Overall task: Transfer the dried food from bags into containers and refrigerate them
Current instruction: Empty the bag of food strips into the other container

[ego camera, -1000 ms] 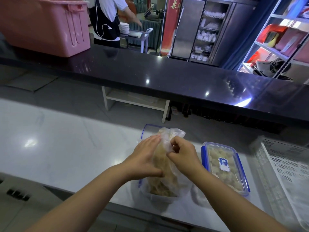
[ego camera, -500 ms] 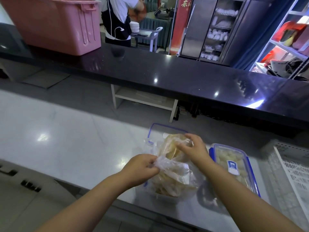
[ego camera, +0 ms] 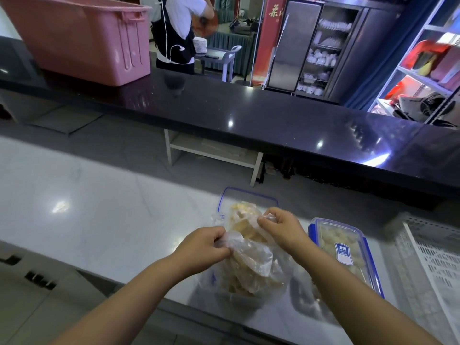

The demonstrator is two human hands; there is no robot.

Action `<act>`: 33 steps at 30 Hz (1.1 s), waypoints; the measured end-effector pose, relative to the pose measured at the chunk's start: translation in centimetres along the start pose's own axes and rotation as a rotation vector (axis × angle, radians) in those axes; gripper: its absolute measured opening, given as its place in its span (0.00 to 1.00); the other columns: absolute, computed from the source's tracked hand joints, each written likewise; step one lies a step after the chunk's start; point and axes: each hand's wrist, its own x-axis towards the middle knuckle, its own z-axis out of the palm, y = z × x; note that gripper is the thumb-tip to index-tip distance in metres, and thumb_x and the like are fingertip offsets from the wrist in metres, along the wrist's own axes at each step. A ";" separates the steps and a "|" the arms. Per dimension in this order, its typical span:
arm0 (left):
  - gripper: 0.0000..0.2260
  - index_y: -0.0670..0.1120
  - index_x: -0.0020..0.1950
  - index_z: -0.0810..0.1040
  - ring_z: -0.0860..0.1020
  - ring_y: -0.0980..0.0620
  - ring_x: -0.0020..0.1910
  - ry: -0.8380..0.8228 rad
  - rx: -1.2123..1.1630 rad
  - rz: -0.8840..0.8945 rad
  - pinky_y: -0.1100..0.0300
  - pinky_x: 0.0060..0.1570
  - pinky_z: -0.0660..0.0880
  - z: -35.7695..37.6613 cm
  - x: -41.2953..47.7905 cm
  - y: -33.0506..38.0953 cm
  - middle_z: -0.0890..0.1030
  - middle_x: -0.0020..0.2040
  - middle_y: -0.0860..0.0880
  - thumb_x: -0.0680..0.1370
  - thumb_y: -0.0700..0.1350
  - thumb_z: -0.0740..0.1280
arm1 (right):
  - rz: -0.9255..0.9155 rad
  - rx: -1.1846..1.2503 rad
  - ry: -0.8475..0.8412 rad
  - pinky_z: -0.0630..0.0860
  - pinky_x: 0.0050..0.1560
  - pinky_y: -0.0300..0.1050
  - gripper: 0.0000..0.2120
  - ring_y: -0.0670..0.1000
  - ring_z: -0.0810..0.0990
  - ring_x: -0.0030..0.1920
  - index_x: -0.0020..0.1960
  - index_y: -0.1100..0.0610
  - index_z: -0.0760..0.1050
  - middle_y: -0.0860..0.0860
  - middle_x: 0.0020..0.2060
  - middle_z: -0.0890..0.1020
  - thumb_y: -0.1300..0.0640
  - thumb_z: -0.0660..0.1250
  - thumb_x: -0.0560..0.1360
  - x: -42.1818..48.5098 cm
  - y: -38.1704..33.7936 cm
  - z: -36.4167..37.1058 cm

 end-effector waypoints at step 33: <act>0.07 0.48 0.52 0.80 0.73 0.55 0.61 0.036 0.060 0.066 0.62 0.59 0.69 1.0 1.9 0.3 0.75 0.63 0.56 0.76 0.45 0.65 | -0.041 -0.148 -0.237 0.66 0.68 0.45 0.19 0.47 0.69 0.66 0.71 0.49 0.65 0.49 0.69 0.70 0.51 0.56 0.81 1.3 1.3 -2.2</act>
